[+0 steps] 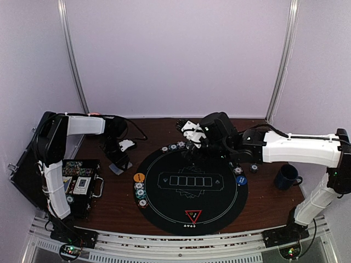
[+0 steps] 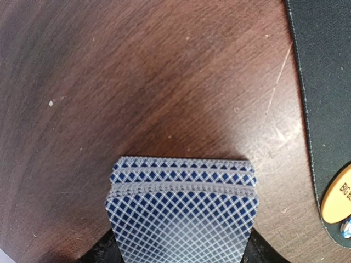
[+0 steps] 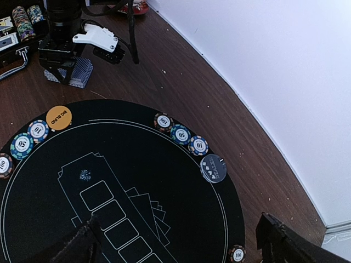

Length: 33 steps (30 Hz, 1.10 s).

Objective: Distribute texas hold em gaming equipment
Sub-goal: Pick up the face-down deck piles from the center of the board.

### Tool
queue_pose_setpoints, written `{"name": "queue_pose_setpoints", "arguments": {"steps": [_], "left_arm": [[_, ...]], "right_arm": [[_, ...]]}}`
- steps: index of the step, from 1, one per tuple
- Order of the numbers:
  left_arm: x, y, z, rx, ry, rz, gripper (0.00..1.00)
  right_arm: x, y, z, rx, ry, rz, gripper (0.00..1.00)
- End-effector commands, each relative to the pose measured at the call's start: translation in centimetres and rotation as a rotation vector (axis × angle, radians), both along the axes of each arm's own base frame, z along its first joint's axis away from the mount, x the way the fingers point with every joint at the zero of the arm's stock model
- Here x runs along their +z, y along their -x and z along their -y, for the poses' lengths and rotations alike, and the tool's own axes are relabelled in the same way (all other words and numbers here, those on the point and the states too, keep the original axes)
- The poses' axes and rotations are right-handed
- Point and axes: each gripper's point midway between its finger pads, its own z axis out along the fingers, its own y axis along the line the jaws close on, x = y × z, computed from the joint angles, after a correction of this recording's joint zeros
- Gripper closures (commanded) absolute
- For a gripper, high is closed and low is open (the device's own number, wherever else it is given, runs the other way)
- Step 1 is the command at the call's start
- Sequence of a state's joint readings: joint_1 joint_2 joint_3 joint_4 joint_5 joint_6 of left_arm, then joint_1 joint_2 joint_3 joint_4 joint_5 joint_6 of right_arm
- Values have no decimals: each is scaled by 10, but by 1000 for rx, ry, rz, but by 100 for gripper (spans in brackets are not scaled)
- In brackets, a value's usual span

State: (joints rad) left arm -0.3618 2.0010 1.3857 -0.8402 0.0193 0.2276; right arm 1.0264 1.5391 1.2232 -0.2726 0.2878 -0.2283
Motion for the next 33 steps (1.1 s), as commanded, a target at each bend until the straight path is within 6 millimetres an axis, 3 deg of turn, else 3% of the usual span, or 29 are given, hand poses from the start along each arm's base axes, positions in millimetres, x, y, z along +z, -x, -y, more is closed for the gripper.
{"name": "queue_pose_setpoints", "arguments": {"steps": [1,9,15,27,33], "left_arm": [[5,-1,3,9,6,16,76],[10,-3,5,11,6,33,81],[20,-5,6,21,12,48,83],[38,-6,14,11,46,80,83],[49,-3,31,-21,40,86,83]], "right_arm": [[-5,3,-5,8,-10,-20,0],[2,9,-10,42,-53,-43,0],[-1,14,-25,115,-138,-179,0],[-16,-18,-39,194,-434,-561,0],[-38,-28,-56,247,-518,-712,6]]}}
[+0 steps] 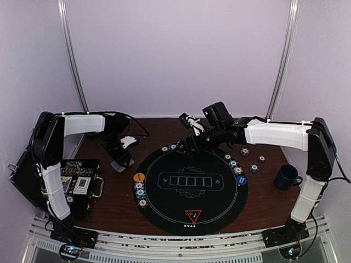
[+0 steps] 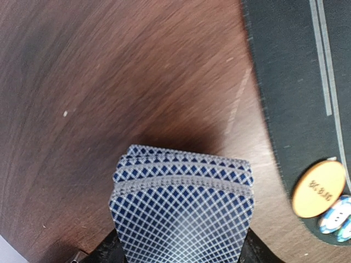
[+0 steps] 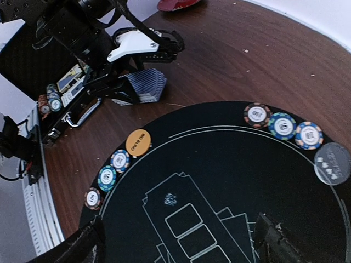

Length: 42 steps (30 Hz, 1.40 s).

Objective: Distribute texas hold em gaming equipment
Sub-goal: Pick up the face-down deck piles from the center of the board, then pass from the left arm to the right

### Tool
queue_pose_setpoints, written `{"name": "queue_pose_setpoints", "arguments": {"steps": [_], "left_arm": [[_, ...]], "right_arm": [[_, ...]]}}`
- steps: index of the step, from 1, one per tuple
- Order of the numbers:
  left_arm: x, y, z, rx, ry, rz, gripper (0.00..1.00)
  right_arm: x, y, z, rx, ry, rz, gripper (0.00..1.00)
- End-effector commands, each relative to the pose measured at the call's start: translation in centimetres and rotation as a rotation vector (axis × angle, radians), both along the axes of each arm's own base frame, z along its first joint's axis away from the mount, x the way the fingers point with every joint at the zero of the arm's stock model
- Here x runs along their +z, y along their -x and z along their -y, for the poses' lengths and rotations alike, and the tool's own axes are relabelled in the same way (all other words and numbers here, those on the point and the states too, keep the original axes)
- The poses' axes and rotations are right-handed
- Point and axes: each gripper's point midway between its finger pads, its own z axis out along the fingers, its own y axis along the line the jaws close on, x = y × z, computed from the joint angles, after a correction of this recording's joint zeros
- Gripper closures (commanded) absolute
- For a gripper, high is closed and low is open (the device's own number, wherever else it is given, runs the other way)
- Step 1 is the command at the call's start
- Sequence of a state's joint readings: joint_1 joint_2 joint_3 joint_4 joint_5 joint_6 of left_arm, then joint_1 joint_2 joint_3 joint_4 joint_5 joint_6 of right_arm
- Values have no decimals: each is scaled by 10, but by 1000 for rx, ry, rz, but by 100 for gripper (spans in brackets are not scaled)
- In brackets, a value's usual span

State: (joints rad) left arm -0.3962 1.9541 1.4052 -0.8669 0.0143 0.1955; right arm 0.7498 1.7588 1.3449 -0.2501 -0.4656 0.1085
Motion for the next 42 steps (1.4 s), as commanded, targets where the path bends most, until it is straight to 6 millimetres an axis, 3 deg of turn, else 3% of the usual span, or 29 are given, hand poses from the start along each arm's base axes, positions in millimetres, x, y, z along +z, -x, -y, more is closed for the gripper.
{"name": "queue_pose_setpoints", "arguments": {"steps": [1,13,20,27,33,42], "left_arm": [[30,-4,21,-27,27,55,83],[54,6,69,-124,69,111,83],[68,21,111,-211,102,143,83],[82,36,148,-287,133,175,83],[91,42,169,-328,152,198,83],[92,55,193,-382,151,207,83]], "right_arm": [[5,5,-28,93,-155,-129,7],[-32,-11,-38,71,-275,-346,14],[-39,-11,-40,83,-343,-423,15],[-47,-16,-27,58,-452,-525,20],[-48,-21,-19,27,-504,-554,21],[-57,-19,-23,42,-515,-618,23]]}}
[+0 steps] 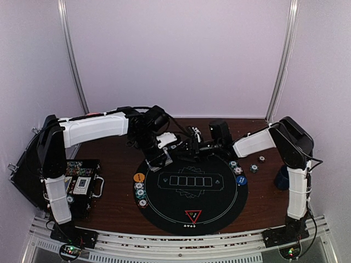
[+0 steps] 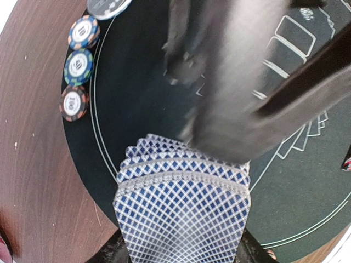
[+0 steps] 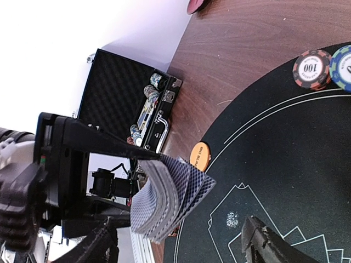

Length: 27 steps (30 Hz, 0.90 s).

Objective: Distribute texas hold em gaming equipment
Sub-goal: Pass from the left arm to the right

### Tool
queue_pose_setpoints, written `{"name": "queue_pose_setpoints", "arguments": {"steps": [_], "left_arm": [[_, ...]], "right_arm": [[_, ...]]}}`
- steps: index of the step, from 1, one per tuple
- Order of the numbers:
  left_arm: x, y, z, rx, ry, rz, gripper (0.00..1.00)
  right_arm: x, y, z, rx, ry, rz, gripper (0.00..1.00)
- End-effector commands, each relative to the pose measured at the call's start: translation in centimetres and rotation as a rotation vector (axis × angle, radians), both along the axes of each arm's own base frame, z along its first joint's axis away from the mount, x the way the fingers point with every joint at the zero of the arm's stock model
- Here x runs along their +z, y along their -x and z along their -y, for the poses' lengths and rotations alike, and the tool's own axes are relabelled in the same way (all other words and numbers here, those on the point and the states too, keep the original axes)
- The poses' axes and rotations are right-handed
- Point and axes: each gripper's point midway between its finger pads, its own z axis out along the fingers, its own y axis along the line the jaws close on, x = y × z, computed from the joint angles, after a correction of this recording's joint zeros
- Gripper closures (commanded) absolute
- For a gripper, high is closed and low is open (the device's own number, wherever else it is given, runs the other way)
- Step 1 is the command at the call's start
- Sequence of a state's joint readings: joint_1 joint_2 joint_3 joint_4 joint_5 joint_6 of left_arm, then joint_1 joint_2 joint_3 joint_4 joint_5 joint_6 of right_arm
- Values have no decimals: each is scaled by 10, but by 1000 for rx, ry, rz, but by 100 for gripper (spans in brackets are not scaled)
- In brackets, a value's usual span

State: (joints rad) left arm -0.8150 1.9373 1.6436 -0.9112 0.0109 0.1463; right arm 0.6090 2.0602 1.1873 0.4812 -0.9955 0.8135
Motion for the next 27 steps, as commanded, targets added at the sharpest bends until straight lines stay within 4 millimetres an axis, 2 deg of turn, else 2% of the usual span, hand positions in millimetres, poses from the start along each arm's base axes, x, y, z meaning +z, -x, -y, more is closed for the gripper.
{"name": "queue_pose_setpoints", "arguments": {"steps": [1,9,15,27], "left_arm": [[14,1,18,-16,27,35,83],[13,5,31,-39,14,44,83],[8,4,30,-36,-2,43,83],[0,6,32,-42,-14,32,83]], "right_arm": [[0,2,-5,30,-34,-19,23],[-5,13,-14,106,-35,-60,29],[1,20,-17,131,-43,-52,30],[-3,35,-30,188,-42,-73,34]]}}
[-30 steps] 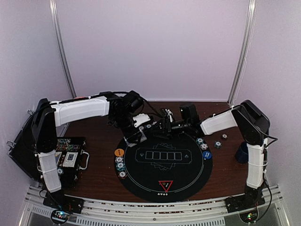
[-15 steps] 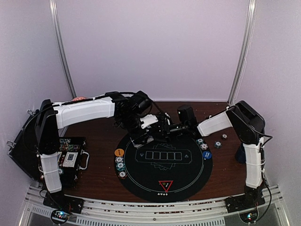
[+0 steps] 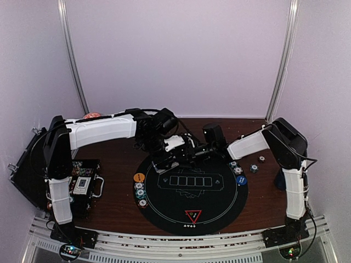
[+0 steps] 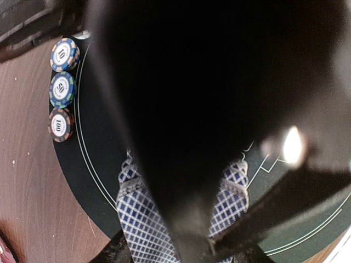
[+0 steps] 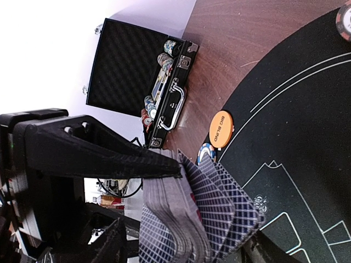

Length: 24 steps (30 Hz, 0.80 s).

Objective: Distribute texas hold em gaming equipment
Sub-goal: Pass from the left arm to the right

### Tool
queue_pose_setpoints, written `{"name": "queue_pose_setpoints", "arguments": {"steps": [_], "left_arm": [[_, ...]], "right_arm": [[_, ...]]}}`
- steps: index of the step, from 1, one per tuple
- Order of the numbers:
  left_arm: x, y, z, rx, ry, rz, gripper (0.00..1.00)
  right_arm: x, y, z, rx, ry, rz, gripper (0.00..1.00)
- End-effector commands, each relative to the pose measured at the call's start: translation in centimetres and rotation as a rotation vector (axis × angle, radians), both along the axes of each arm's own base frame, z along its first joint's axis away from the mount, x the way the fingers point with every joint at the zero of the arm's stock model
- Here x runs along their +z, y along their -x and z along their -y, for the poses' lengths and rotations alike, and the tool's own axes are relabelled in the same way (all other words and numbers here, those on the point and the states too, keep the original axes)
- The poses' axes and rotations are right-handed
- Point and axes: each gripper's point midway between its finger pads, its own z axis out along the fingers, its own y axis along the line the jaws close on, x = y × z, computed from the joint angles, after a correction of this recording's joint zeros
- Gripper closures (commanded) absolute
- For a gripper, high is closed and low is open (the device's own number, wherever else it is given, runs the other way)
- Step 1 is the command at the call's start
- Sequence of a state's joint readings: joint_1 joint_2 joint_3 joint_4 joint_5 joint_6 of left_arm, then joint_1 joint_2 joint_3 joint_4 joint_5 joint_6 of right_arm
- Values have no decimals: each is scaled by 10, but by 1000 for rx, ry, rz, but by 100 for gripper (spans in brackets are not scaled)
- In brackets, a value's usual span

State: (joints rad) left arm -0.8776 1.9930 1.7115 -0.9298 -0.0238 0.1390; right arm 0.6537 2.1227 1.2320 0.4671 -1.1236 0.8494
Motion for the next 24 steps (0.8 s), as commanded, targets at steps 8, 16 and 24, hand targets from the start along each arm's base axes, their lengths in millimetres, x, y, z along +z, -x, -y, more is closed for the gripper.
{"name": "queue_pose_setpoints", "arguments": {"steps": [8,16,24], "left_arm": [[-2,1,14,-24,13,7,83],[-7,2,16,-34,13,3,82],[-7,4,19,-43,15,8,71]], "right_arm": [[1,4,-9,36,-13,8,42],[-2,4,-10,32,-13,-12,46],[1,8,-10,42,-73,-76,72]]}}
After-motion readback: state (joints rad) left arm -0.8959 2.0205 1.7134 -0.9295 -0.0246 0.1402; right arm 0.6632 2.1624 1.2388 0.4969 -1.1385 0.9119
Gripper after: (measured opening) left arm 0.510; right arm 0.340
